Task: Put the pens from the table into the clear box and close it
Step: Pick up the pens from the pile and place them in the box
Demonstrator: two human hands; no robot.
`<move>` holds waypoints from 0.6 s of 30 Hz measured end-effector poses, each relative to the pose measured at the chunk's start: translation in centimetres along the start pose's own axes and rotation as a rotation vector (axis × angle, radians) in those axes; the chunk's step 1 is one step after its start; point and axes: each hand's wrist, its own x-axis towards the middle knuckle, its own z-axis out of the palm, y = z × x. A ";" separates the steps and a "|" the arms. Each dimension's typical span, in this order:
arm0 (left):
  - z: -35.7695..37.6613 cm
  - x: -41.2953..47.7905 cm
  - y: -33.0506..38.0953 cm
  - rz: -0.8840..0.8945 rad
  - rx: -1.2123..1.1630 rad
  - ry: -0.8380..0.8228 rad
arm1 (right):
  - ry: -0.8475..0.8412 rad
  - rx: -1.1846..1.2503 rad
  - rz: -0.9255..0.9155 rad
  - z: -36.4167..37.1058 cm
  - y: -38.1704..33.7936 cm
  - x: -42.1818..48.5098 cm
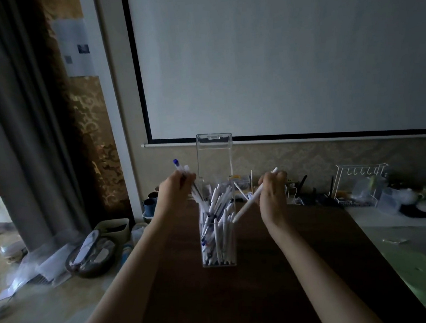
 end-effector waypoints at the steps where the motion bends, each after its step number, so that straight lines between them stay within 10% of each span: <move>1: 0.4 0.2 -0.1 0.001 0.053 -0.041 | -0.003 -0.019 -0.026 0.4 -0.2 0.5; 18: 3.8 -0.4 -2.1 -0.067 0.300 -0.257 | -0.382 -0.714 -0.362 1.9 5.1 0.4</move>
